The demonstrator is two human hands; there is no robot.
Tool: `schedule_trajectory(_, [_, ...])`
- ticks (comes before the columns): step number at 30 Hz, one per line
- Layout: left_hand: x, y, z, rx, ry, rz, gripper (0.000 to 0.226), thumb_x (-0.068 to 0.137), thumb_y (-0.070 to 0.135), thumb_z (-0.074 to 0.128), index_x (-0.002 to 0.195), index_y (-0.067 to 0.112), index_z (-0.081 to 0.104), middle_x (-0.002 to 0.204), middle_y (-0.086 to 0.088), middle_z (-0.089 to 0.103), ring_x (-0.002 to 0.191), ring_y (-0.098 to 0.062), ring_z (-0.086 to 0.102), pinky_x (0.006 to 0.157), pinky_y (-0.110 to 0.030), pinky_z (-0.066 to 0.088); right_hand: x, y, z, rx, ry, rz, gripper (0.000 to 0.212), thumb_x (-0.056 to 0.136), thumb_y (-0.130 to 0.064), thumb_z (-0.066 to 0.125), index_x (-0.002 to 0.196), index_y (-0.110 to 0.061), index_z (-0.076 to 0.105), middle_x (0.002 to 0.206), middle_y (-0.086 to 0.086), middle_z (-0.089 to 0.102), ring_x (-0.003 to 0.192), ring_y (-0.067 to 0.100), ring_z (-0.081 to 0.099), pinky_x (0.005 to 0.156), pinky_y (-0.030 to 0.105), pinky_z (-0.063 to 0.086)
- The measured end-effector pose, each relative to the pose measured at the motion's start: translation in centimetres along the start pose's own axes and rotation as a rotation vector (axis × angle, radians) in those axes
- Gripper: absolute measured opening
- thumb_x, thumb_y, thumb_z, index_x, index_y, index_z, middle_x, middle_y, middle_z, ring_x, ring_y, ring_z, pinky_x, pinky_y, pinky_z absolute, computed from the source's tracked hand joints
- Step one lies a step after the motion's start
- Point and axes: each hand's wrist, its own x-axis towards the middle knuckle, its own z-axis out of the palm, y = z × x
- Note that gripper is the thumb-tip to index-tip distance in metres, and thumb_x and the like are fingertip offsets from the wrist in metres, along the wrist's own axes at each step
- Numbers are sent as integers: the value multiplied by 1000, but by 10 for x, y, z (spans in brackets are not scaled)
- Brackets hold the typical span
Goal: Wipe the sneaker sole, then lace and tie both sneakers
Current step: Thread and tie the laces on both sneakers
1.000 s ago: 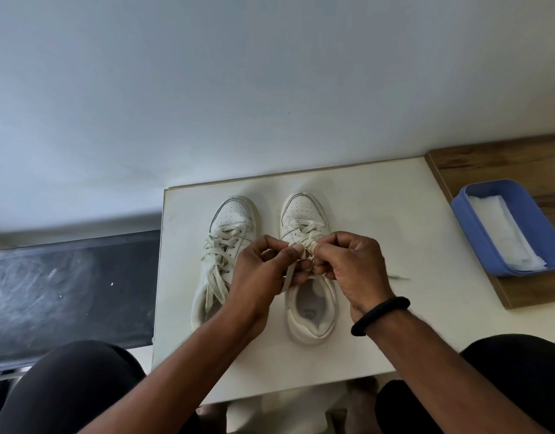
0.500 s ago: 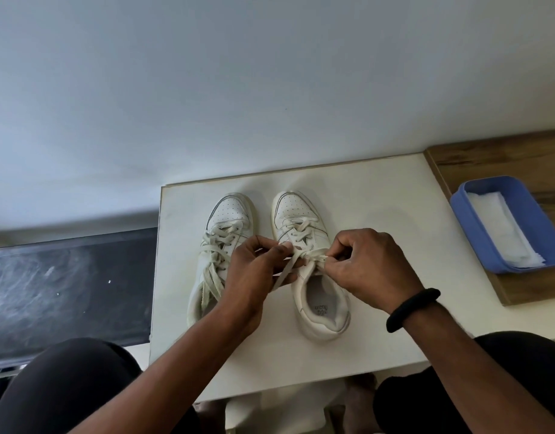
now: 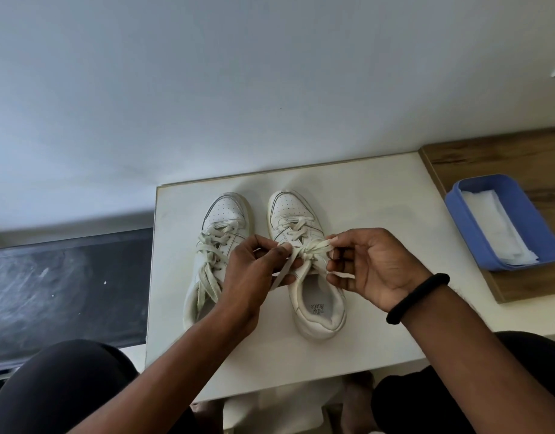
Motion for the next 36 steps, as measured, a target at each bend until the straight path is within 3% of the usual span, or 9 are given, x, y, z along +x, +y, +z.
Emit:
schedule_trajectory(3, [1, 0, -1, 60, 32, 34, 11, 97, 8, 69, 94, 2, 61, 94, -19, 78, 85, -23, 80, 70, -34, 64, 1, 3, 3, -126, 16, -38, 13, 88, -10, 56, 76, -12, 60, 66, 2, 55, 59, 18, 59, 68, 35, 50])
schedule_trajectory(7, [4, -1, -4, 74, 54, 67, 10, 97, 6, 68, 90, 3, 61, 89, -11, 80, 82, -21, 79, 64, -29, 61, 3, 6, -6, -1102, 377, -433, 17, 85, -23, 65, 69, -20, 65, 70, -7, 70, 69, 14, 67, 71, 30, 55])
schedule_trajectory(12, [6, -4, -3, 240, 100, 116, 13, 94, 10, 72, 89, 1, 64, 84, -8, 79, 82, -19, 78, 65, -28, 63, 7, 6, -20, -1326, 467, -472, 12, 91, -25, 67, 79, -25, 70, 79, -7, 69, 77, 18, 66, 72, 35, 57])
schedule_trajectory(16, [8, -6, -4, 448, 174, 195, 14, 91, 16, 76, 85, 8, 66, 78, -6, 77, 70, -21, 77, 68, -40, 64, 7, 7, -19, -1471, 509, -494, 12, 95, -16, 58, 87, -24, 61, 94, -4, 64, 79, 23, 59, 64, 30, 44])
schedule_trajectory(23, [8, -4, -6, 545, 198, 263, 11, 90, 16, 74, 84, 13, 66, 74, -1, 76, 63, -12, 74, 72, -51, 64, -8, 7, -11, -1555, 508, -509, 9, 85, -28, 58, 88, -20, 61, 83, 0, 65, 76, 25, 63, 66, 33, 55])
schedule_trajectory(28, [9, -3, -7, 627, 246, 271, 10, 87, 18, 70, 80, 19, 64, 76, 4, 75, 72, -15, 74, 72, -48, 63, -4, 7, -8, -1611, 549, -368, 18, 81, -34, 59, 87, -17, 62, 85, 5, 63, 77, 29, 62, 64, 31, 51])
schedule_trajectory(30, [8, -3, -6, 697, 252, 296, 9, 88, 18, 69, 81, 19, 63, 77, 5, 74, 72, -10, 72, 65, -37, 58, -2, 8, -8, -1581, 543, -324, 19, 80, -36, 59, 87, -18, 59, 85, 4, 62, 78, 30, 60, 65, 31, 49])
schedule_trajectory(33, [6, -1, -6, 826, 263, 381, 8, 89, 18, 69, 84, 17, 62, 80, 9, 73, 75, 0, 66, 58, -20, 43, 2, 8, -10, -1437, 517, -270, 15, 77, -35, 60, 80, -20, 59, 79, 2, 67, 76, 29, 64, 67, 32, 53])
schedule_trajectory(36, [11, -1, -11, 882, 263, 428, 10, 88, 21, 68, 83, 18, 61, 81, 9, 71, 75, -3, 64, 59, -21, 44, 5, 3, -17, -1064, 442, -280, 8, 79, -20, 61, 73, -16, 64, 64, 1, 73, 68, 19, 73, 70, 34, 57])
